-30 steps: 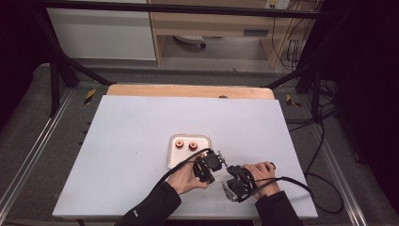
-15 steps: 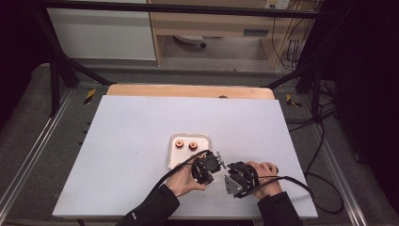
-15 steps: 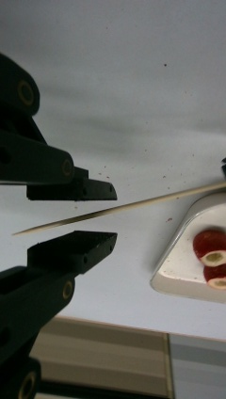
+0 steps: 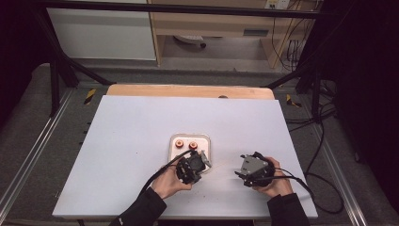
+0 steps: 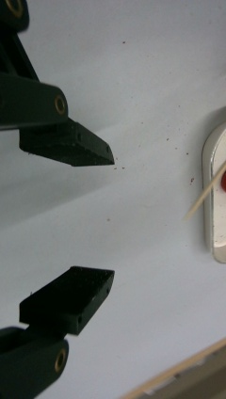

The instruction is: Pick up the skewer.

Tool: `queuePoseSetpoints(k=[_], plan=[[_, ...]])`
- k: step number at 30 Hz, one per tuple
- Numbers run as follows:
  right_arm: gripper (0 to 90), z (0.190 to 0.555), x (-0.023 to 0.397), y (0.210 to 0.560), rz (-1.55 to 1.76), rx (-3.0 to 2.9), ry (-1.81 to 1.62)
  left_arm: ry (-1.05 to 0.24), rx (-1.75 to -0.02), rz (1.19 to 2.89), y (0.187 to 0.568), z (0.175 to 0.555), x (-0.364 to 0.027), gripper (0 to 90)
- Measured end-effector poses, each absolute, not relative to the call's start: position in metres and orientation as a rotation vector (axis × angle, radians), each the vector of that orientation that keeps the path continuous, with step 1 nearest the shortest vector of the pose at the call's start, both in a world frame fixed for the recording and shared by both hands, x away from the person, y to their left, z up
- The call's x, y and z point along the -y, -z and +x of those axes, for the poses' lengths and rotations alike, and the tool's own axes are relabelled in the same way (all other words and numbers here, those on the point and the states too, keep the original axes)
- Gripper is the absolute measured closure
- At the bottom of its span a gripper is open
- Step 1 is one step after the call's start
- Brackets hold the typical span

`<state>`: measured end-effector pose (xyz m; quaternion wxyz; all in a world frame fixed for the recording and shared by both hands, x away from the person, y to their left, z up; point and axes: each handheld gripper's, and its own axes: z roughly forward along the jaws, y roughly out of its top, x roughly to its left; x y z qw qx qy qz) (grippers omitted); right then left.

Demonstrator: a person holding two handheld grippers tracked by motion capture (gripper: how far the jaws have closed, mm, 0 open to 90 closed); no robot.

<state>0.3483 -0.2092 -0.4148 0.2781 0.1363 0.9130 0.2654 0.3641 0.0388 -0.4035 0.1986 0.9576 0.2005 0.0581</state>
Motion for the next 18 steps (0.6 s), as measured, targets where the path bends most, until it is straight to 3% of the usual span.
queuePoseSetpoints(k=[10,18], plan=[[18.8,0.356,0.221,0.428,0.776,-2.493,-0.82,-0.19,-0.705,2.467,0.4,0.358,-0.07,88.5],[8.6,0.36,0.22,0.431,0.933,-2.502,-0.896,-0.198,-0.822,2.271,0.411,0.347,-0.089,88.5]])
